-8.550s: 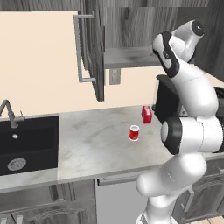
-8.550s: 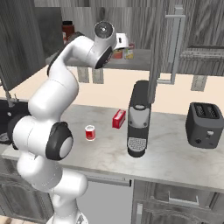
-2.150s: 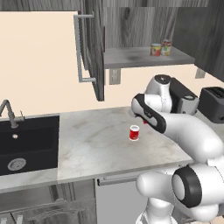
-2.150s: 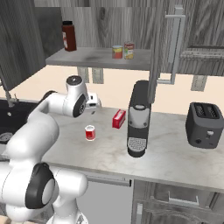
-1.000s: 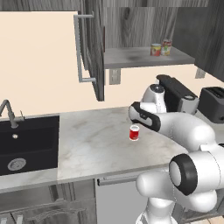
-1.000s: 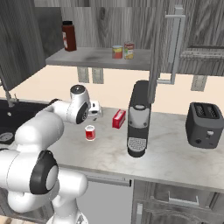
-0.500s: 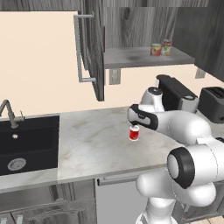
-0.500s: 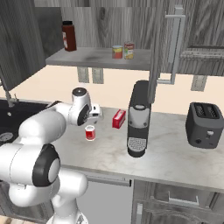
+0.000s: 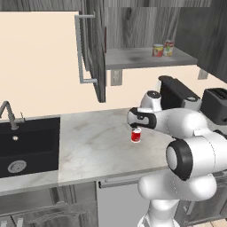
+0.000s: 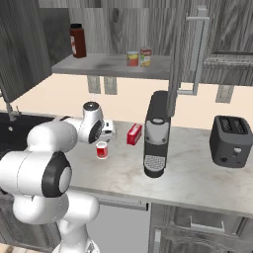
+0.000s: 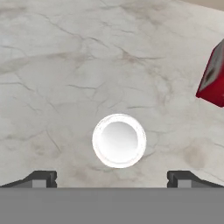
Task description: Pick the cans from the counter and place them in their designated side in the cabinet.
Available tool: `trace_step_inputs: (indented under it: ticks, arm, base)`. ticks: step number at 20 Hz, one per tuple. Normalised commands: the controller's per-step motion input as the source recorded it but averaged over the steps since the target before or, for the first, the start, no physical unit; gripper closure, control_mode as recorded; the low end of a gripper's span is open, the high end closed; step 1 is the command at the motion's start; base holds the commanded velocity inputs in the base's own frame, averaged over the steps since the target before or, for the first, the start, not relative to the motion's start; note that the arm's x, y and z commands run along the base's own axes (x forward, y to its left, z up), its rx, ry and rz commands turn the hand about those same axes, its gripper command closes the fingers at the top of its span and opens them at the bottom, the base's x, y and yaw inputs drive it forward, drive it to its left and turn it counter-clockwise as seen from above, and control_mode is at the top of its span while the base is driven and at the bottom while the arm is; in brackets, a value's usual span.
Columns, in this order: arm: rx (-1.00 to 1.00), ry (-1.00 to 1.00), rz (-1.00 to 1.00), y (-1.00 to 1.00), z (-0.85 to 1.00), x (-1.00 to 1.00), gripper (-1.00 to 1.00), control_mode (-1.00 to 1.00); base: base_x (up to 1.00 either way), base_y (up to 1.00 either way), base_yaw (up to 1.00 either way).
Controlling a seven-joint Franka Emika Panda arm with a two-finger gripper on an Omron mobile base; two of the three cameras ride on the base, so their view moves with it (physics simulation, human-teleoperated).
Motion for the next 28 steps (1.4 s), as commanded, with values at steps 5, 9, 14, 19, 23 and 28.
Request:
trace_step_inputs:
  ticks: [5, 9, 14, 19, 23, 28]
  arm:
    - [0.00, 0.03, 0.00, 0.04, -0.20, 0.21, -1.00, -1.00]
    - [0.00, 0.02, 0.00, 0.00, -0.18, 0.19, -1.00, -1.00]
    - [0.00, 0.01, 0.00, 0.00, -0.18, 0.18, -1.00, -1.00]
    - [0.00, 0.01, 0.00, 0.00, -0.22, 0.15, -1.00, -1.00]
    - [0.00, 0.01, 0.00, 0.00, -0.22, 0.09, -1.00, -1.00]
    - [0.00, 0.01, 0.00, 0.00, -0.20, 0.01, 1.00, -1.00]
  base:
    - [0.00, 0.00, 0.00]
    - [0.00, 0.00, 0.00]
    - [0.00, 0.00, 0.00]
    - [0.00, 0.00, 0.00]
    - [0.00, 0.00, 0.00]
    - [0.00, 0.00, 0.00]
